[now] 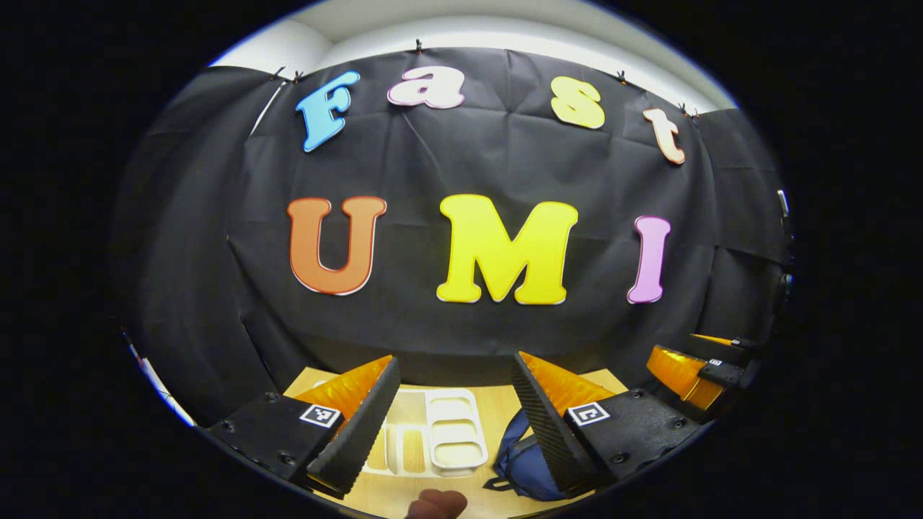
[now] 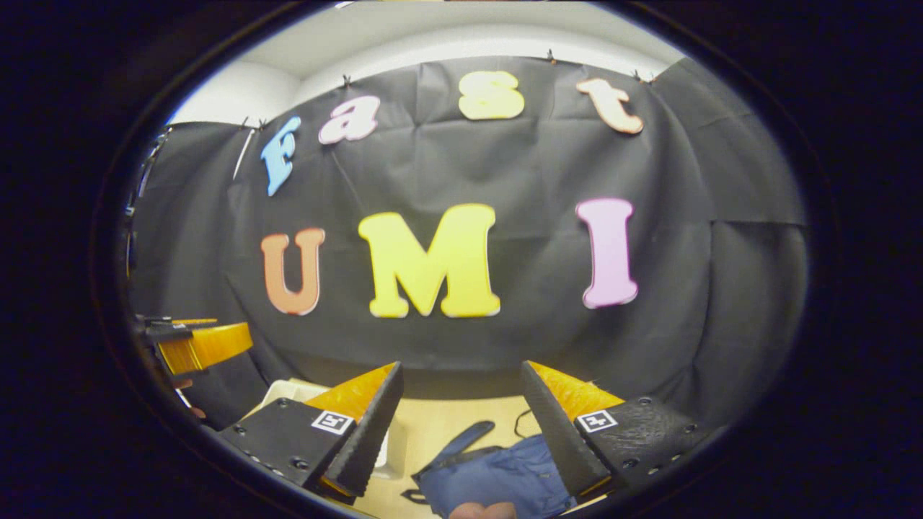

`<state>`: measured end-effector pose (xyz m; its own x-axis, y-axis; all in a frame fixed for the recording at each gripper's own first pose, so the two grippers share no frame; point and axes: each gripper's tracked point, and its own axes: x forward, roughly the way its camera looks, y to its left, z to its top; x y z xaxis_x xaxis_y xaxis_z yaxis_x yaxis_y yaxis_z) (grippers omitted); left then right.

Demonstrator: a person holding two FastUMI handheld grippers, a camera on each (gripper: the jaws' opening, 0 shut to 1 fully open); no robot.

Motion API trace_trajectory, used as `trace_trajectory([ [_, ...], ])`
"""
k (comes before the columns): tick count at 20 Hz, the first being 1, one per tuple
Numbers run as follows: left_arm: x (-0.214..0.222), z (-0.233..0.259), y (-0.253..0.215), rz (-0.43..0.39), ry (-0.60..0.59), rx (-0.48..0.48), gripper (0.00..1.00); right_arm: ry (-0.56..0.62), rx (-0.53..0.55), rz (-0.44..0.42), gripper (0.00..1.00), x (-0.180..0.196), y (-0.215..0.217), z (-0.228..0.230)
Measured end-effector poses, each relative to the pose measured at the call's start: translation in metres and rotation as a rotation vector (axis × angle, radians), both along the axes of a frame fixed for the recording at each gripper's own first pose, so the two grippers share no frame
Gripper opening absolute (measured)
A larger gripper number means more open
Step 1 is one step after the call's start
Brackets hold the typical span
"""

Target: Open the schoolbag, grab two books from the bookshelf and put them into the schoolbag.

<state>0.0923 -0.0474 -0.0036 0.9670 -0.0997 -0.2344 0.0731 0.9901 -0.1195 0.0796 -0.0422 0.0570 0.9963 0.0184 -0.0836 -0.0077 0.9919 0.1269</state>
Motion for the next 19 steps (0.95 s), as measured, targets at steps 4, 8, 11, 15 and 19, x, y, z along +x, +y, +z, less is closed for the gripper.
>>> trace_trajectory([
  [4,-0.013,0.039,0.01,0.038,-0.103,0.035,0.98,-0.081,-0.052,-0.002,0.98,-0.019,0.004,0.028],
  [8,-0.025,0.044,0.007,0.055,-0.129,0.019,0.94,-0.119,-0.008,-0.039,0.95,-0.031,0.005,0.034],
  [11,-0.032,0.042,0.008,0.063,-0.126,0.016,0.98,-0.129,-0.018,-0.04,0.96,-0.033,0.003,0.038],
  [15,-0.034,0.042,0.011,0.087,-0.125,0.024,0.98,-0.138,-0.019,-0.046,0.99,-0.038,0.007,0.038],
  [19,-0.033,0.045,0.013,0.089,-0.14,0.055,0.9,-0.132,-0.036,-0.033,0.96,-0.036,0.007,0.036],
])
